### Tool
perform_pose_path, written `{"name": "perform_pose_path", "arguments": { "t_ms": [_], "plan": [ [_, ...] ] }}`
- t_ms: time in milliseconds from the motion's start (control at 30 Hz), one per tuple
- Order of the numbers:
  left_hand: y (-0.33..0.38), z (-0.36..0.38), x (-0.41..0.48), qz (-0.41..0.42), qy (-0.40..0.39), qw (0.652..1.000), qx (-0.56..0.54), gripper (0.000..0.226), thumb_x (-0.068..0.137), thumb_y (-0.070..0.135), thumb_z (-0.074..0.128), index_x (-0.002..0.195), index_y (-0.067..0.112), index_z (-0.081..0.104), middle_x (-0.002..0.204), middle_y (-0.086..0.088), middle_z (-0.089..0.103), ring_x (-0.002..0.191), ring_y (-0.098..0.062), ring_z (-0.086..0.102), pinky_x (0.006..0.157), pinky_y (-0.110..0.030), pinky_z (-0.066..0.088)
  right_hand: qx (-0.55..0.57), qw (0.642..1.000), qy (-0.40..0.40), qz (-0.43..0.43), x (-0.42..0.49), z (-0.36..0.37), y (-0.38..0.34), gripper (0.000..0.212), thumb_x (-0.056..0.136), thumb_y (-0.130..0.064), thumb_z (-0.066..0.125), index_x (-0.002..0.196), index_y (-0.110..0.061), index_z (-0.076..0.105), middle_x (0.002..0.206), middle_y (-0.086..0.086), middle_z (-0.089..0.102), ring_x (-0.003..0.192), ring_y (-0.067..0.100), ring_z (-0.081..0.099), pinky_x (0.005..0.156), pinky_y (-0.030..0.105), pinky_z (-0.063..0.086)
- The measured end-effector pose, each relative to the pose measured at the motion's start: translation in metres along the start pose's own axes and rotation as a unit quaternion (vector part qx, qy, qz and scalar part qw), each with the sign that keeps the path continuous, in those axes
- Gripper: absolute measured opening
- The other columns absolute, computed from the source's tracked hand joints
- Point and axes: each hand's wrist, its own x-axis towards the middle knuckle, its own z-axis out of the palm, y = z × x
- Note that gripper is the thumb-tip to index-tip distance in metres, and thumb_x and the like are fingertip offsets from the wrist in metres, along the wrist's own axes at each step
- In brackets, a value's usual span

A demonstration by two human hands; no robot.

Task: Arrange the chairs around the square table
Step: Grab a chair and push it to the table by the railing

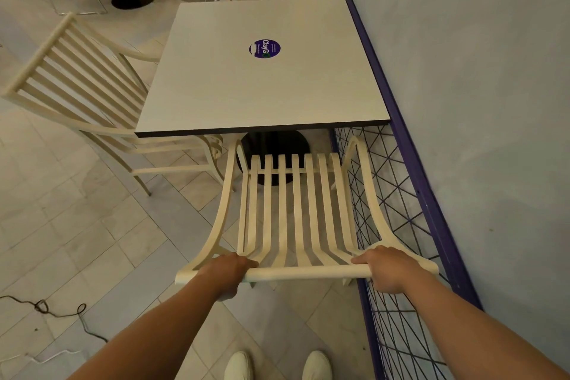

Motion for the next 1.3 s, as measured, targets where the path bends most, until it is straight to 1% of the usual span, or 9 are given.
{"name": "perform_pose_path", "arguments": {
  "t_ms": [167,333,500,733,867,1067,1300],
  "plan": [
    [-0.001,-0.004,0.003,0.002,-0.002,1.0,-0.003,0.066,0.09,0.01,0.069,0.145,0.039,0.047,0.131,0.002,0.061,0.116,-0.019,0.06,0.104,-0.035,0.047,-0.002,1.0,0.002,0.004,0.003,-0.002,0.0,0.07,0.088,-0.009,0.06,0.148,-0.04,0.041,0.13,-0.001,0.059,0.109,0.02,0.059,0.091,0.032,0.049],
    [0.004,-0.006,0.0,0.001,-0.012,1.0,0.011,0.061,0.089,0.008,0.069,0.139,0.038,0.053,0.127,0.0,0.062,0.111,-0.02,0.063,0.098,-0.035,0.051,0.002,1.0,-0.001,0.008,-0.001,0.001,0.0,0.07,0.088,-0.009,0.06,0.148,-0.039,0.041,0.13,0.001,0.059,0.11,0.02,0.059,0.089,0.031,0.048],
    [0.006,-0.006,-0.003,-0.003,-0.016,1.0,0.013,0.061,0.09,0.009,0.069,0.142,0.037,0.051,0.129,0.0,0.061,0.114,-0.021,0.062,0.099,-0.034,0.05,0.004,1.0,-0.005,0.004,-0.004,0.003,-0.001,0.069,0.089,-0.009,0.06,0.149,-0.038,0.04,0.131,0.001,0.059,0.112,0.021,0.059,0.094,0.034,0.049],
    [0.008,-0.006,-0.004,-0.001,-0.016,1.0,0.009,0.065,0.091,0.007,0.067,0.146,0.036,0.047,0.131,-0.002,0.06,0.115,-0.022,0.061,0.1,-0.034,0.048,0.007,1.0,-0.012,0.003,-0.004,0.002,0.001,0.07,0.089,-0.01,0.059,0.149,-0.04,0.039,0.13,0.002,0.058,0.111,0.021,0.058,0.093,0.032,0.048],
    [0.014,-0.002,-0.005,-0.001,-0.006,1.0,-0.001,0.064,0.093,0.01,0.066,0.148,0.035,0.044,0.136,-0.002,0.058,0.121,-0.022,0.059,0.105,-0.034,0.046,0.004,1.0,-0.007,0.006,-0.006,0.003,0.005,0.069,0.09,-0.01,0.057,0.148,-0.042,0.039,0.13,0.0,0.057,0.111,0.02,0.057,0.092,0.031,0.047],
    [0.014,-0.002,-0.005,-0.001,-0.006,1.0,-0.009,0.062,0.093,0.01,0.067,0.146,0.036,0.047,0.135,-0.001,0.059,0.12,-0.021,0.06,0.105,-0.035,0.046,-0.004,1.0,-0.006,-0.001,-0.005,0.004,0.007,0.068,0.089,-0.011,0.059,0.148,-0.041,0.04,0.13,0.0,0.058,0.111,0.02,0.058,0.093,0.033,0.048],
    [0.01,-0.006,0.002,0.006,-0.011,1.0,-0.005,0.066,0.091,0.007,0.068,0.146,0.035,0.047,0.134,-0.001,0.059,0.12,-0.022,0.06,0.105,-0.036,0.047,-0.005,1.0,0.0,-0.002,0.004,-0.002,0.011,0.07,0.088,-0.011,0.06,0.148,-0.041,0.041,0.129,-0.002,0.058,0.107,0.019,0.058,0.089,0.031,0.048]
  ]
}}
